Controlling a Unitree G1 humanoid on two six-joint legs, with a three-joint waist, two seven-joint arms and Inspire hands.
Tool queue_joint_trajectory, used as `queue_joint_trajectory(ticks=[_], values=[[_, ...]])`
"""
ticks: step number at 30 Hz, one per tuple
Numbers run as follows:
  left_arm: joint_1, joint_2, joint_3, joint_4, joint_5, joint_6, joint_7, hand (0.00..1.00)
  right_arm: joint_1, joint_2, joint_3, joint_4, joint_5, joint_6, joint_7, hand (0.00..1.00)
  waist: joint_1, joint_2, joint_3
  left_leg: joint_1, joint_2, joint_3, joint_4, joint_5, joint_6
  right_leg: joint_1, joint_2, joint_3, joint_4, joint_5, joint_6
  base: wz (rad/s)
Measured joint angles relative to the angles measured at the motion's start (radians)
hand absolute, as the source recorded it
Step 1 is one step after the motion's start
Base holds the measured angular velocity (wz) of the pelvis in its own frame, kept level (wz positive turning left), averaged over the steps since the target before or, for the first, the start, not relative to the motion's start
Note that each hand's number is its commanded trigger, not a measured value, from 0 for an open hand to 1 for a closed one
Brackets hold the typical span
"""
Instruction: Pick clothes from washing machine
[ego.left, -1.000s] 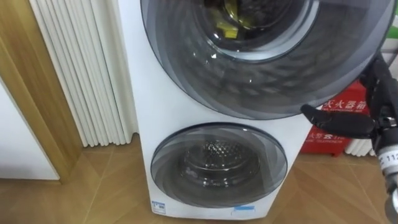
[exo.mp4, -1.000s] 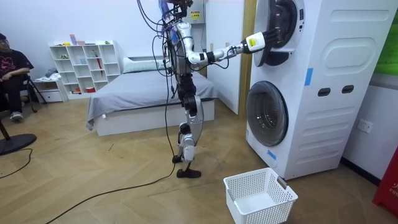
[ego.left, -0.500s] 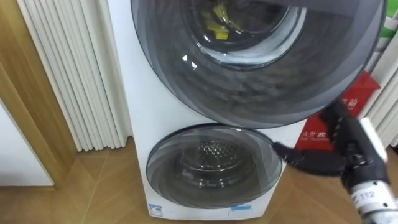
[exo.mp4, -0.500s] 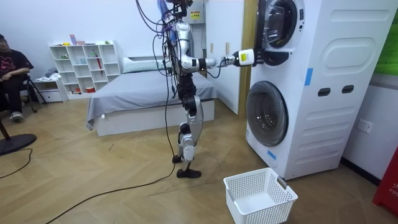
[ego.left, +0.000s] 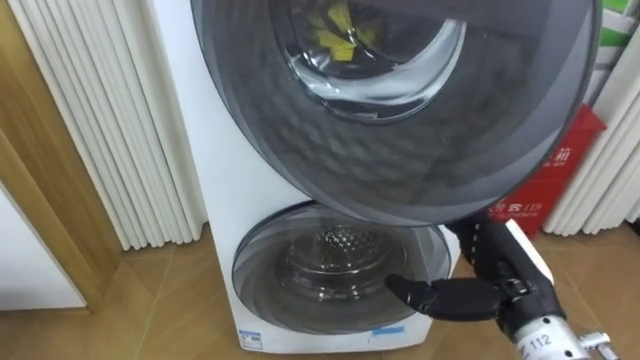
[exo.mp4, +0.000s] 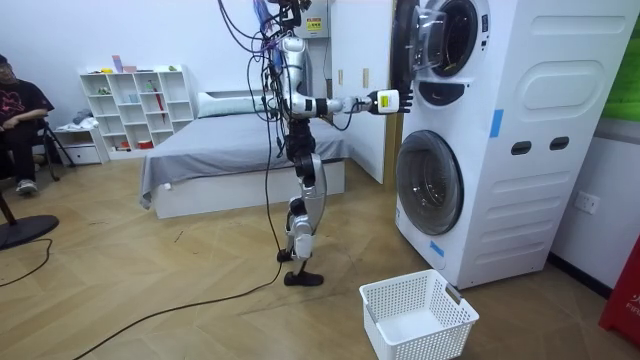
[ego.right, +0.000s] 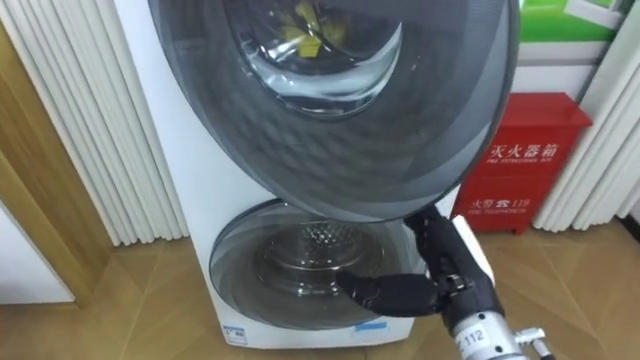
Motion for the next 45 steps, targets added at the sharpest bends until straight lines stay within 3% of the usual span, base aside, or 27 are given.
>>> queue_joint_trajectory(ticks=[6,18,25,31,34,40,45], values=[[-0.025,0.002,-0.063,0.002,0.004,0.001,-0.004,0.00,0.001,0.002,0.046,-0.035,-0.001,0.009,0.015,0.00,0.006,0.002,0.0012,-0.021,0.003,0.000,-0.001,0.000,0.000,-0.033,0.003,0.007,0.015,0.002,-0.002,-0.06],[-0.050,0.001,-0.072,0.022,0.003,0.003,-0.041,0.00,-0.028,0.041,0.202,-0.113,-0.013,0.021,0.189,0.00,0.061,0.014,0.0086,-0.027,0.008,-0.004,0.001,0.000,-0.001,-0.032,0.008,0.003,0.014,0.005,-0.006,0.04],[-0.066,-0.004,-0.073,0.027,0.009,0.001,-0.045,0.00,-0.074,0.041,0.260,-0.144,-0.051,0.023,0.244,0.00,0.086,0.015,0.0093,-0.043,0.000,-0.014,0.005,0.000,-0.001,-0.034,-0.002,-0.024,0.010,0.004,-0.002,0.13],[-0.083,-0.004,-0.099,0.027,0.002,0.005,-0.046,0.00,-0.147,0.044,0.319,-0.144,-0.083,0.063,0.254,0.00,0.106,0.014,0.0084,-0.051,-0.003,-0.039,0.004,0.000,-0.001,-0.033,-0.005,-0.036,0.010,0.005,0.001,0.12],[-0.091,-0.004,-0.109,0.028,0.002,0.007,-0.044,0.00,-0.162,0.044,0.334,-0.144,-0.086,0.069,0.254,0.00,0.118,0.014,0.0087,-0.053,-0.003,-0.057,0.004,0.000,-0.001,-0.029,-0.006,-0.053,0.010,0.005,0.001,0.15],[-0.093,-0.004,-0.117,0.029,0.002,0.012,-0.044,0.00,-0.190,0.080,0.352,-0.154,-0.090,0.068,0.254,0.00,0.120,0.014,0.0086,-0.053,-0.002,-0.062,0.002,0.000,-0.002,-0.025,-0.005,-0.053,0.009,0.005,0.001,0.05],[-0.092,-0.004,-0.119,0.030,0.000,0.012,-0.043,0.00,-0.189,0.082,0.385,-0.163,-0.088,0.065,0.254,0.00,0.121,0.012,0.0075,-0.050,-0.005,-0.062,0.003,0.000,-0.002,-0.017,-0.007,-0.054,-0.001,0.005,0.002,0.00]])
